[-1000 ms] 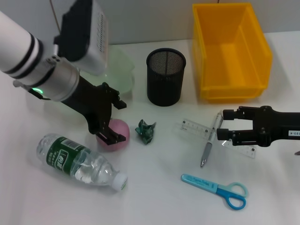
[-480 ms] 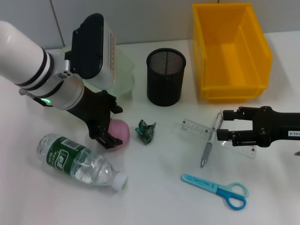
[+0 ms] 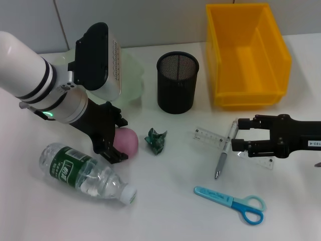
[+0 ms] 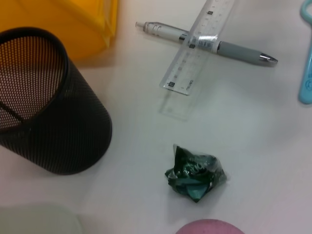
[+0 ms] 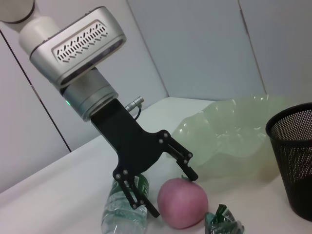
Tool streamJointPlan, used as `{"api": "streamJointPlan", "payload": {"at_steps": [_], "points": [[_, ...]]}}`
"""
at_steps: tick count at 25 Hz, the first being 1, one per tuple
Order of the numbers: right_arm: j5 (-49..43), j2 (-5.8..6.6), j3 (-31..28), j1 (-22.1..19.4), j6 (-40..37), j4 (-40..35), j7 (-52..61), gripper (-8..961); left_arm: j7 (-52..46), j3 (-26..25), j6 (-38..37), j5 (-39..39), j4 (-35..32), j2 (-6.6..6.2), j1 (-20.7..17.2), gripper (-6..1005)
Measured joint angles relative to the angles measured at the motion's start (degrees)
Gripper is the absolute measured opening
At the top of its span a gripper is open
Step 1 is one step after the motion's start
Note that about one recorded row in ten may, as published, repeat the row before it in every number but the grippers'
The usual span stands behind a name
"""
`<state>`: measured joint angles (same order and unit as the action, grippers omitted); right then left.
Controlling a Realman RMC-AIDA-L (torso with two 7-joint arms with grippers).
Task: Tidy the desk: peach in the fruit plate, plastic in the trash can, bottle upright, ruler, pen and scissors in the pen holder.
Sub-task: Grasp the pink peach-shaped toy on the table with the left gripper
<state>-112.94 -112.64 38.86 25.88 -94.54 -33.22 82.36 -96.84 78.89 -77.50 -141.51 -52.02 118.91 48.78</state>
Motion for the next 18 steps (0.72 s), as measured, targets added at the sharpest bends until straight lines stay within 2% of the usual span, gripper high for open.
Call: {"api": "streamJointPlan", "payload": {"at_steps": [7, 18], "points": [[0.0, -0.04, 0.2, 0.0, 0.0, 0.0, 0.0, 806, 0.0, 0.7, 1.1, -0.2, 0.5, -0.02, -0.2, 841], [0.0, -0.12, 0.1, 0.0, 0.1, 0.1, 0.0, 806, -0.6, 2.1, 2.1, -0.7, 0.5, -0.01, -0.7, 675]]}}
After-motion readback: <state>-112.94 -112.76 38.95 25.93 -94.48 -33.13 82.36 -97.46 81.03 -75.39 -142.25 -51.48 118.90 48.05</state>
